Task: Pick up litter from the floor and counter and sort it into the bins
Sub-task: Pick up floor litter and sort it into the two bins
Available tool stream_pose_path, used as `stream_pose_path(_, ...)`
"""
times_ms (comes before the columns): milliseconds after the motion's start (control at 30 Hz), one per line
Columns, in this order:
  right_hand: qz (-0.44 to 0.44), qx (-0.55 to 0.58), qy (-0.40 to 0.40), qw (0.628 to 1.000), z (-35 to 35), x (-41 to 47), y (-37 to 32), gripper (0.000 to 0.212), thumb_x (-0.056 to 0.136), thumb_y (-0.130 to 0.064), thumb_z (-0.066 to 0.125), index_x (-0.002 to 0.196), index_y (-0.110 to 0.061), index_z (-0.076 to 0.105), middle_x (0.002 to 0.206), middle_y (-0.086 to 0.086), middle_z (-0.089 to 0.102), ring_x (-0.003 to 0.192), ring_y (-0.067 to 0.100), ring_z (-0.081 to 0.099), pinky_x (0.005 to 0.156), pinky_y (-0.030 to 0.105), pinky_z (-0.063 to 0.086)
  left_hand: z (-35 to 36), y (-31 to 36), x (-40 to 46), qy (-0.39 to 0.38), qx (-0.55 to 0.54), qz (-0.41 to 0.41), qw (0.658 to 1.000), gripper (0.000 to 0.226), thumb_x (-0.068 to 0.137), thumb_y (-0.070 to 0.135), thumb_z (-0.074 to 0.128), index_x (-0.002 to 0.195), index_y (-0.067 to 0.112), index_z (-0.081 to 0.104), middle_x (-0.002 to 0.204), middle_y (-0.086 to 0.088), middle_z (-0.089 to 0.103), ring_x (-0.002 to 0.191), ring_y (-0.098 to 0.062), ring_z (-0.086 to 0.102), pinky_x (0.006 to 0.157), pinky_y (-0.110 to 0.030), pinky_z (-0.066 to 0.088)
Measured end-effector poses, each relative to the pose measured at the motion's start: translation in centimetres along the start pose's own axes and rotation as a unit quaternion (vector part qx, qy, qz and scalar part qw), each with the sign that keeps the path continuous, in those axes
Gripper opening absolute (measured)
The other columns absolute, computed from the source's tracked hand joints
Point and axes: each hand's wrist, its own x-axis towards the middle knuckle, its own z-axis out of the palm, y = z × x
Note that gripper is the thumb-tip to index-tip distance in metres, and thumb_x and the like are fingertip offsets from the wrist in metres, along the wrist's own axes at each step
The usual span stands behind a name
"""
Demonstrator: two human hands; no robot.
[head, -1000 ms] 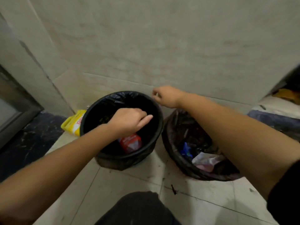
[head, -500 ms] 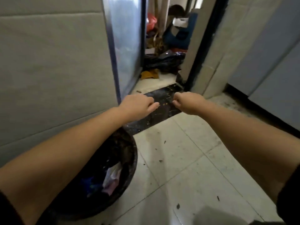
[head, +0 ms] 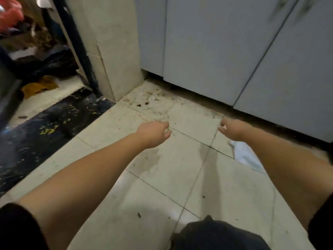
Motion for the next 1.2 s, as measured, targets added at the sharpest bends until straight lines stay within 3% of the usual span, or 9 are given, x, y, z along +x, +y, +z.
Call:
stream_pose_path(167,0.088,0.081,-0.098,0.988,7.9,1.7,12.1,0.05,0.099,-0.04,0.034,0.138,-0.009,0.041,0.14,0.018,0.048,0.123,0.034,0.049,0.103,0.041,0.039,7.1,9.4,7.6,-0.086,-0.007,0.027,0.996,0.045,0.1,0.04,0.032,0.138,0.018,0.039,0.136,-0.01,0.054,0.119,-0.031,0.054,0.091,-0.039,0.045)
stream_pose_path(300,0.12,0.124,-0.086,0.981,12.8,2.4,17.7,0.054,0.097,-0.038,0.043,0.146,-0.022,0.026,0.146,0.015,0.034,0.119,0.037,0.053,0.098,0.044,0.046,13.6,15.2,10.9,-0.134,0.0,0.049,0.99,0.045,0.099,0.038,0.035,0.138,0.016,0.037,0.134,-0.012,0.05,0.12,-0.031,0.05,0.095,-0.043,0.046)
stream_pose_path(433,0.118,0.178,-0.056,0.975,15.8,3.8,18.5,0.072,0.092,-0.043,0.051,0.15,-0.032,0.009,0.156,0.011,0.015,0.122,0.036,0.052,0.093,0.044,0.048,18.7,17.5,11.1,-0.175,0.041,0.068,0.981,0.053,0.098,0.033,0.036,0.147,0.019,0.022,0.151,-0.013,0.03,0.136,-0.03,0.034,0.11,-0.045,0.037)
stream_pose_path(567,0.082,0.164,-0.05,0.982,17.4,5.7,17.5,0.073,0.093,-0.043,0.048,0.149,-0.039,0.002,0.155,0.01,0.011,0.113,0.036,0.055,0.088,0.041,0.049,22.0,17.2,9.9,-0.224,0.087,0.08,0.967,0.058,0.098,0.031,0.035,0.15,0.022,0.01,0.16,-0.015,0.006,0.148,-0.034,0.009,0.12,-0.05,0.019)
stream_pose_path(700,0.038,0.103,-0.078,0.991,18.4,6.9,16.7,0.057,0.095,-0.031,0.046,0.147,-0.033,0.023,0.143,0.014,0.03,0.104,0.035,0.057,0.083,0.037,0.048,22.9,17.2,9.3,-0.219,0.102,0.074,0.968,0.065,0.099,0.032,0.034,0.152,0.021,-0.002,0.161,-0.017,-0.007,0.149,-0.035,-0.004,0.121,-0.052,0.013)
stream_pose_path(800,0.066,0.103,-0.096,0.988,17.8,7.7,16.0,0.039,0.095,-0.014,0.043,0.134,-0.012,0.044,0.13,0.022,0.048,0.11,0.04,0.055,0.09,0.042,0.047,22.4,17.1,9.6,-0.227,0.116,0.076,0.964,0.066,0.099,0.032,0.036,0.152,0.02,-0.001,0.161,-0.016,-0.006,0.149,-0.034,-0.002,0.12,-0.052,0.017)
stream_pose_path(900,0.072,0.098,-0.129,0.984,15.4,8.1,15.3,0.033,0.094,-0.006,0.045,0.125,-0.003,0.054,0.125,0.023,0.057,0.114,0.038,0.056,0.095,0.039,0.046,21.5,17.3,10.2,-0.245,0.112,0.079,0.96,0.063,0.097,0.029,0.037,0.151,0.022,0.005,0.16,-0.015,0.0,0.147,-0.034,0.007,0.116,-0.051,0.025)
stream_pose_path(1033,0.042,0.05,-0.114,0.991,10.1,8.2,12.4,0.035,0.092,-0.007,0.053,0.127,-0.001,0.054,0.129,0.019,0.057,0.118,0.032,0.055,0.097,0.031,0.044,18.0,16.0,10.2,-0.254,0.036,0.053,0.965,0.059,0.097,0.029,0.039,0.15,0.019,0.015,0.158,-0.014,0.014,0.142,-0.032,0.023,0.111,-0.048,0.034)
stream_pose_path(1200,-0.013,0.04,-0.037,0.998,3.5,7.8,4.7,0.033,0.093,-0.008,0.045,0.125,-0.008,0.055,0.127,0.018,0.053,0.104,0.031,0.057,0.086,0.033,0.047,12.1,9.8,6.5,-0.166,-0.042,-0.023,0.985,0.049,0.099,0.031,0.036,0.145,0.015,0.029,0.142,-0.015,0.04,0.128,-0.033,0.043,0.101,-0.046,0.043)
